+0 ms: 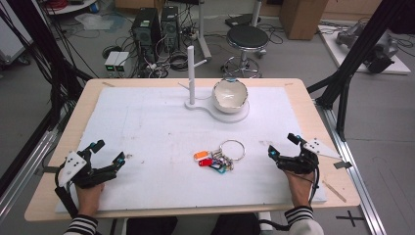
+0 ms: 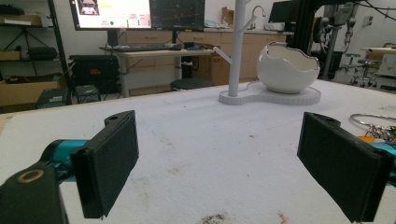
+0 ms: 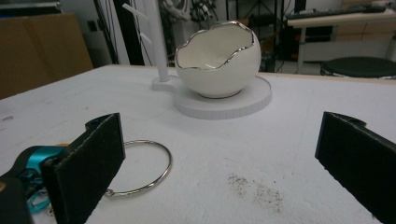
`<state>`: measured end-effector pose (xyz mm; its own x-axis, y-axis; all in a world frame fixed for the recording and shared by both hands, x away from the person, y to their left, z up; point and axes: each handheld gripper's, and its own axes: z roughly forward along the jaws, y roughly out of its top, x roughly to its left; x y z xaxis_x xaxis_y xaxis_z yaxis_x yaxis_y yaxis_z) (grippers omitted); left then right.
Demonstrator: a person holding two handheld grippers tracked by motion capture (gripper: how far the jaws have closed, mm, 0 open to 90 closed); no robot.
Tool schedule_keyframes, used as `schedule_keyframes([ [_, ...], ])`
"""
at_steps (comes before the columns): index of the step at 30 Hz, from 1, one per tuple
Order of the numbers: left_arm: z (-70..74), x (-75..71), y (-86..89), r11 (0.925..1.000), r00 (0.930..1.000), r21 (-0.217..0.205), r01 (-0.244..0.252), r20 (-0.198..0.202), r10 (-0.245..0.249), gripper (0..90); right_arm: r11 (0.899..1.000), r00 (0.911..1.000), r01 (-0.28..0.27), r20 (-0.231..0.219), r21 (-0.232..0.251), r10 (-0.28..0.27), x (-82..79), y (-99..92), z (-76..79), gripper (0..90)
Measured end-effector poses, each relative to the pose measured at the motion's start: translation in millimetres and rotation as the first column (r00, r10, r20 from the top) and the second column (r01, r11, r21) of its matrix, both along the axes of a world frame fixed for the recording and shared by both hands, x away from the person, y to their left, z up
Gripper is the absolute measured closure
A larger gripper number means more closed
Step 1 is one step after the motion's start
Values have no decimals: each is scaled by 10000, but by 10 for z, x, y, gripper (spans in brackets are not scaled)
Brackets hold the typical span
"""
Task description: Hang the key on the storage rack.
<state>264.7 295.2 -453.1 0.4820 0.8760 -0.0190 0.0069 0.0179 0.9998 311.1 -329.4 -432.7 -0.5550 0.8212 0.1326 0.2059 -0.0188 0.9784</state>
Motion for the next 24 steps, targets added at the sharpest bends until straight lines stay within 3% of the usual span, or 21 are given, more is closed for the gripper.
schedule_keyframes([
  [2,0,-1,2,10000,10000,15,2,7,-2,130,9998,9999,13,-110,-191,-15,8,5,47,9],
  [4,-1,-2,1,10000,10000,23,6,39,-6,130,9965,9986,-21,-528,-832,-23,42,41,216,9],
  [12,-1,-1,1,10000,10000,-47,20,35,-20,130,9808,9897,-662,-1369,-1835,412,202,184,577,10],
  [13,-1,-1,1,10000,10000,-34,14,30,-14,130,9721,9859,-866,-1591,-2181,521,264,235,664,10],
  [14,-1,-1,3,10000,10000,-3,22,28,-22,130,9721,9859,-866,-1591,-2181,521,264,235,664,10],
  [15,-1,-1,1,10000,10000,-34,12,30,-12,130,9628,9821,-1045,-1781,-2491,605,326,286,745,10],
  [17,-1,0,1,10000,10000,-43,11,29,-11,130,9599,9793,-1153,-1911,-2555,668,353,314,782,10],
  [19,-1,1,4,10000,10000,-32,10,16,-10,130,9464,9719,-1402,-2232,-2911,753,449,394,868,10],
  [21,0,1,5,10000,10000,-37,21,-6,-21,130,9437,9673,-1508,-2410,-2945,793,478,422,889,10],
  [24,0,1,5,10000,10000,-30,26,-13,-26,130,9248,9580,-1806,-2727,-3348,884,564,495,948,10],
])
